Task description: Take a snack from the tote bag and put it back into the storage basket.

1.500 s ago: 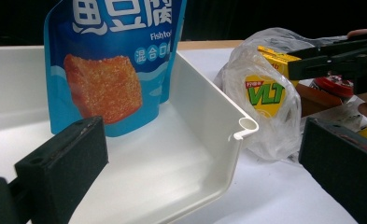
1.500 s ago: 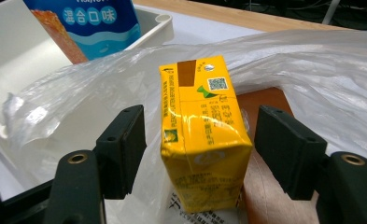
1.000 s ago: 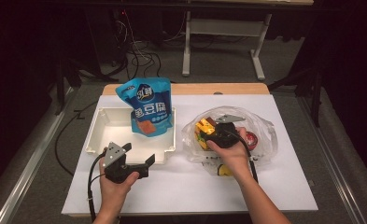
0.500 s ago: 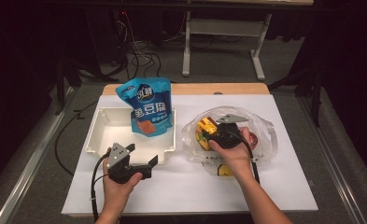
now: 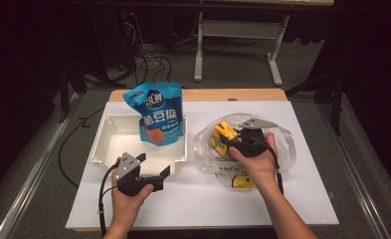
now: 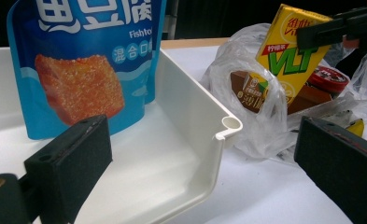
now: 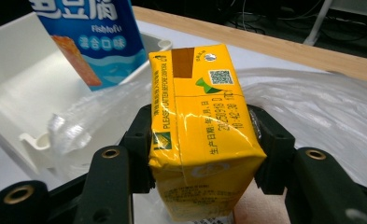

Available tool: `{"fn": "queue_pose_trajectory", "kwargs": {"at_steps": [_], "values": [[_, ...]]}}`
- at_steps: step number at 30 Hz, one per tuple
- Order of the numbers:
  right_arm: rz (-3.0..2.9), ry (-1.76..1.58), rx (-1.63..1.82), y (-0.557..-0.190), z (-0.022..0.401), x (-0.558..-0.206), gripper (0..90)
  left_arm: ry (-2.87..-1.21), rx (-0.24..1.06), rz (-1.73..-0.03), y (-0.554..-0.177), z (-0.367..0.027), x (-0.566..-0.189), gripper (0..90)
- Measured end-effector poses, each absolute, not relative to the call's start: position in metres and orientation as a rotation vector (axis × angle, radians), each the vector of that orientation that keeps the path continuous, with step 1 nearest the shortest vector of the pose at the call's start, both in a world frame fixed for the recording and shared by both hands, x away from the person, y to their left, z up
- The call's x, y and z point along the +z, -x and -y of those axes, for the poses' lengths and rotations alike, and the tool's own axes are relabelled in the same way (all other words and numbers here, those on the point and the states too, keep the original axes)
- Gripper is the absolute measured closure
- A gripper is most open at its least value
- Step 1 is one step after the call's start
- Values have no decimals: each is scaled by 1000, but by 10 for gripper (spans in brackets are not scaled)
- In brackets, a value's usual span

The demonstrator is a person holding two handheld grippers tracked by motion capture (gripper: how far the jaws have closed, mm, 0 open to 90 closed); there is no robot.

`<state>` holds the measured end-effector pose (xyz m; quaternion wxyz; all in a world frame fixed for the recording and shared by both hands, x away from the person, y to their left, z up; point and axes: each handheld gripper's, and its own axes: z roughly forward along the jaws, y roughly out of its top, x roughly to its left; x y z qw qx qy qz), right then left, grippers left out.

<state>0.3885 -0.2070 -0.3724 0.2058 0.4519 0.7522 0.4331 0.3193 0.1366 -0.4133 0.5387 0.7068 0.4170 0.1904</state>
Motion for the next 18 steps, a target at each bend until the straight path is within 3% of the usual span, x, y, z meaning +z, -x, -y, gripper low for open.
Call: {"fn": "queue_pose_trajectory", "kwargs": {"at_steps": [18], "values": [[-2112,-1174,1308,-370,188,-335,518,-1674,499,-913,-315,-116,-403,59]]}}
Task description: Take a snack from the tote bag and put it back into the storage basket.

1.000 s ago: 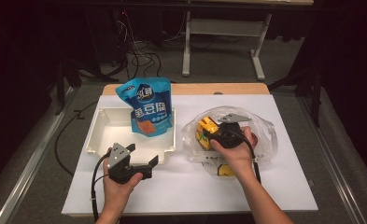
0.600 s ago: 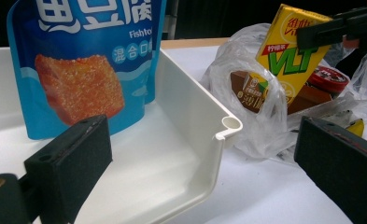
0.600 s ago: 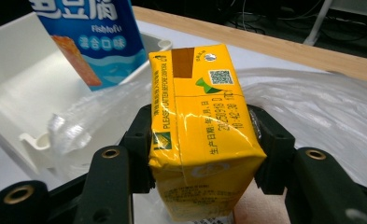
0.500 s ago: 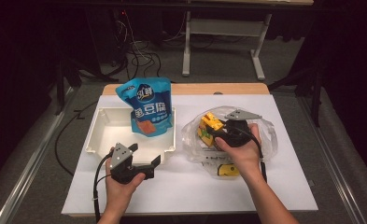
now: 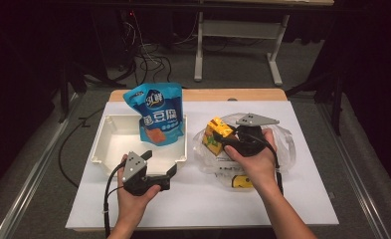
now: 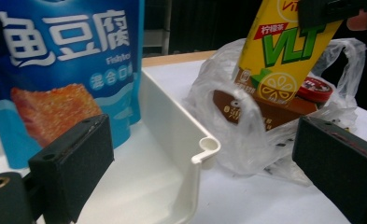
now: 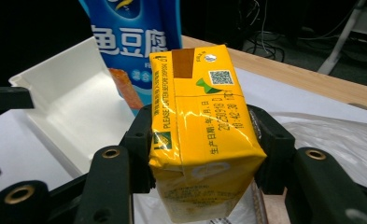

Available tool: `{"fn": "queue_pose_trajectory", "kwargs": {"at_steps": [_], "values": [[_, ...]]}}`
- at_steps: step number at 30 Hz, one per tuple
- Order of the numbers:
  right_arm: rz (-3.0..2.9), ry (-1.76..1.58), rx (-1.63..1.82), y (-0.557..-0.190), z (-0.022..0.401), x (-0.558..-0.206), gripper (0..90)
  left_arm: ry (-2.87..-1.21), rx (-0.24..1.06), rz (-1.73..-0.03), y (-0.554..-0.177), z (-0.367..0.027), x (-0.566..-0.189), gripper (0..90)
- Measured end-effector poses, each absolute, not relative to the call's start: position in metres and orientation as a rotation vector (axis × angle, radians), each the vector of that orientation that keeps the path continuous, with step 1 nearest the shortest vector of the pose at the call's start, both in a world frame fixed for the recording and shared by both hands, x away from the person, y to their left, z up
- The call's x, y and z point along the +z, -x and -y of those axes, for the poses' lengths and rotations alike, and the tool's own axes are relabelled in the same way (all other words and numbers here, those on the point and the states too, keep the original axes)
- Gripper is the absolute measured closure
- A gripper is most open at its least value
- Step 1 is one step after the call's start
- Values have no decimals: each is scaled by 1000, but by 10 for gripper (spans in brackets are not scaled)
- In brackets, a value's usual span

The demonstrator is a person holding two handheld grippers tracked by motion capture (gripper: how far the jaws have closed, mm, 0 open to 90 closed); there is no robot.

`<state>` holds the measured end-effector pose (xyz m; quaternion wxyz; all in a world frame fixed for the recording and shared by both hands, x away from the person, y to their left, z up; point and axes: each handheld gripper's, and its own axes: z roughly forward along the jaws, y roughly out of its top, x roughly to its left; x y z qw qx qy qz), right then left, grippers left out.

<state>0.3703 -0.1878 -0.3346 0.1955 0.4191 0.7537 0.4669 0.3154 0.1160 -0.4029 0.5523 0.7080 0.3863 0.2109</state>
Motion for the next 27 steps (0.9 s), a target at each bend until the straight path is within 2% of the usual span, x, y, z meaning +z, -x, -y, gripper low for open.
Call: {"fn": "queue_pose_trajectory", "kwargs": {"at_steps": [9,27], "values": [[-2132,-1132,1339,-360,180,-323,518,-1699,509,-834,-313,-91,-397,59],[-2231,-1039,1382,-335,150,-313,518,-1716,501,-765,-306,-66,-392,75]]}}
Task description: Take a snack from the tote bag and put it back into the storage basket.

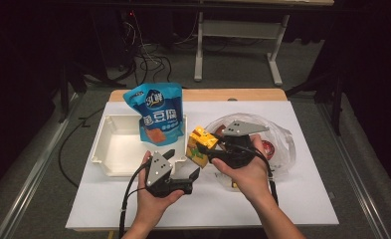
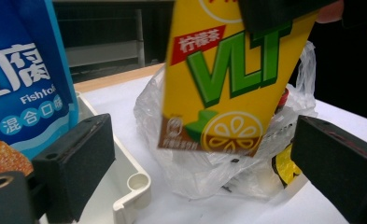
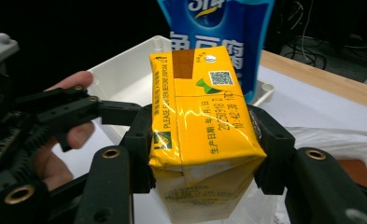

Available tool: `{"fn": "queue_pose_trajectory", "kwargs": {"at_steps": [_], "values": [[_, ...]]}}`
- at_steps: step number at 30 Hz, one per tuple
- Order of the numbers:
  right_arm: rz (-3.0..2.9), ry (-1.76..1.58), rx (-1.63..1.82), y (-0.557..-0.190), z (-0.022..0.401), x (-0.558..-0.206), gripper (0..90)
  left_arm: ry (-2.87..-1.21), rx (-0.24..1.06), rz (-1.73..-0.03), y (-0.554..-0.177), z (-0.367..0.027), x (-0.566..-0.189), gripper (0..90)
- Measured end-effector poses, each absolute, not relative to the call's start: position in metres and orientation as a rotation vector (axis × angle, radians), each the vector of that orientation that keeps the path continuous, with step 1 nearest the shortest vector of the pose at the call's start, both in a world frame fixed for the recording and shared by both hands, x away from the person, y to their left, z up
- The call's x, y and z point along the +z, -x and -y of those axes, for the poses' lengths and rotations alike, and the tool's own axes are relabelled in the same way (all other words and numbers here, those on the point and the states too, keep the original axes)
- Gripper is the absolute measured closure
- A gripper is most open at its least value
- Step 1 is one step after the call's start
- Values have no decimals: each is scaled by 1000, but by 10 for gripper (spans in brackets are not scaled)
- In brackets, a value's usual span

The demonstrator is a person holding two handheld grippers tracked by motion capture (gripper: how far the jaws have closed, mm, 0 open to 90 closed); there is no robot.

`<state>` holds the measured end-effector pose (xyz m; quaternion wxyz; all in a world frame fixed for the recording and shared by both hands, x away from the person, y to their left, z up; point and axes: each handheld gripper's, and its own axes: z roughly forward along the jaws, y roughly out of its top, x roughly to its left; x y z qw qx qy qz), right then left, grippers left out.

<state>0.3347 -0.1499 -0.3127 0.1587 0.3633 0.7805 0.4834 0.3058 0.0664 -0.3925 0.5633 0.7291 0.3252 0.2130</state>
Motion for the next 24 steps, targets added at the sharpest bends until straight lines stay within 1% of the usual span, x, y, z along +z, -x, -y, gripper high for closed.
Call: {"fn": "queue_pose_trajectory", "kwargs": {"at_steps": [8,13,16,19,24], "values": [[-2271,-1025,1390,-328,134,-315,517,-1725,531,-752,-303,-60,-392,88],[-2282,-1018,1389,-327,127,-317,517,-1735,553,-771,-303,-57,-393,118],[-2286,-1023,1384,-327,124,-319,517,-1711,558,-796,-302,-58,-392,162],[-2292,-1013,1392,-327,123,-320,516,-1704,591,-816,-302,-58,-392,216],[-2298,-1002,1381,-327,118,-321,515,-1703,610,-837,-302,-58,-393,243]]}}
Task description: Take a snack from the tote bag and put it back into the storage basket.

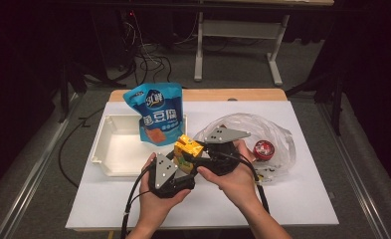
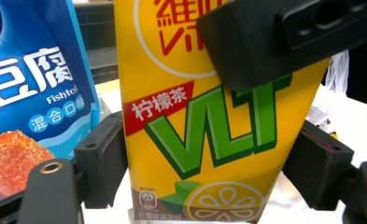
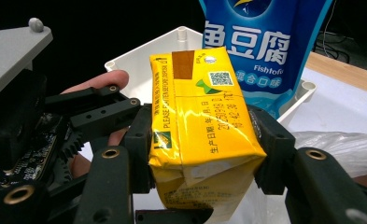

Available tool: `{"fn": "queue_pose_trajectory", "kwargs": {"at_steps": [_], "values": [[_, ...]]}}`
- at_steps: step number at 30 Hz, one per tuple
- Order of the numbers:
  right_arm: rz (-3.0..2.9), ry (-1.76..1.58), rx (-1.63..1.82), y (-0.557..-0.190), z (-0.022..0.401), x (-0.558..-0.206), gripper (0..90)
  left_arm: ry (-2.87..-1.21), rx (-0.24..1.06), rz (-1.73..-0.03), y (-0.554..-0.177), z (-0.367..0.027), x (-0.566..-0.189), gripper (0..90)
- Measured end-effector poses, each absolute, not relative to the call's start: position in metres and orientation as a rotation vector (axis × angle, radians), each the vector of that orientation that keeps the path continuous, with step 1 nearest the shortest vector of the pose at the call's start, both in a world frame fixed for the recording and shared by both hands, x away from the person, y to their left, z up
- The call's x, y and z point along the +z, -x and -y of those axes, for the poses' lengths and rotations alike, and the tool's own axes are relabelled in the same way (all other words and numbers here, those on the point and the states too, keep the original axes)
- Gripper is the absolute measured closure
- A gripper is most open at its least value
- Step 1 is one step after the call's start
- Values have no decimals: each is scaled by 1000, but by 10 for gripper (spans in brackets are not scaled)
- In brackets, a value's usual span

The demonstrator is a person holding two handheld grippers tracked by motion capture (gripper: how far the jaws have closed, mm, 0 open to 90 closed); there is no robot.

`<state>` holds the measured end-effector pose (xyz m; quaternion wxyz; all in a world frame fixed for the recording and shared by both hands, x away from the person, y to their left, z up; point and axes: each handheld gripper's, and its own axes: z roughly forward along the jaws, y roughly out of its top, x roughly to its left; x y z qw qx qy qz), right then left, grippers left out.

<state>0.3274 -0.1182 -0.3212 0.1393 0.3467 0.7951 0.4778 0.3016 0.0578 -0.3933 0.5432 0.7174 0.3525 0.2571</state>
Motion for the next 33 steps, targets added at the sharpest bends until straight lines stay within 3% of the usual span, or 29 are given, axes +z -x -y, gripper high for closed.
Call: {"fn": "queue_pose_trajectory", "kwargs": {"at_steps": [8,11,16,33], "values": [[-2312,-970,1412,-331,118,-326,480,-1692,612,-841,-300,-61,-397,309],[-2304,-966,1472,-331,123,-323,361,-1689,607,-867,-303,-65,-399,312],[-2250,-936,1552,-327,138,-316,306,-1664,609,-905,-307,-74,-400,314],[-2101,-1097,1502,-318,228,-344,302,-1582,706,-1012,-327,-109,-410,317]]}}
